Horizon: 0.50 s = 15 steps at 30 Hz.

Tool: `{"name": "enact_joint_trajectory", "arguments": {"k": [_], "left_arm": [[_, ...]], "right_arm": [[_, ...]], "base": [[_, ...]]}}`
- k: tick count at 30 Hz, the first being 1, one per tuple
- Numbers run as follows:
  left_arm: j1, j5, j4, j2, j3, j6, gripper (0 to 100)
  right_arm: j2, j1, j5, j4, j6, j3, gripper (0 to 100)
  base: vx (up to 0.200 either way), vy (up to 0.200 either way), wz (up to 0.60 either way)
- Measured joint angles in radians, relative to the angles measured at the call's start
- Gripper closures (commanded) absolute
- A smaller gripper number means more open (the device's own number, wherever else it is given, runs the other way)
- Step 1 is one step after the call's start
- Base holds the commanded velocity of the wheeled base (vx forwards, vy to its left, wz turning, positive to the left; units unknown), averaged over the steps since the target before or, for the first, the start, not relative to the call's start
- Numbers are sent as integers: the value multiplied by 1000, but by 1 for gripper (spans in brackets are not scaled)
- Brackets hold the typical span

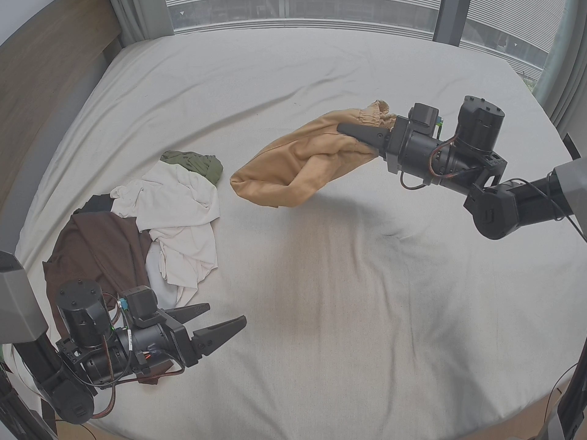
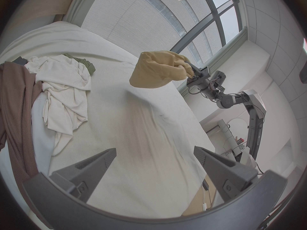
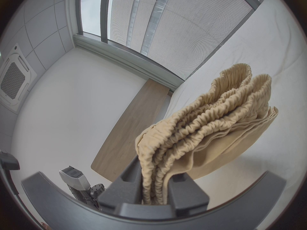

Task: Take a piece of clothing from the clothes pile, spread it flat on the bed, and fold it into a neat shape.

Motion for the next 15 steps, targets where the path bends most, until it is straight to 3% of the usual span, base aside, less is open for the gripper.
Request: {"name": "enact_joint_trajectory", "arguments": {"k": [8,15], "left_arm": [[-1,-13,0,-15,5,-28,0],[-1,-21,0,-27,7,-38,0]], "right_arm": [[140,-18,-1,51,1,-219,100],[271,-48,-1,58,-7,-246,100]], "base": [[0,0,0],[0,0,0]]}}
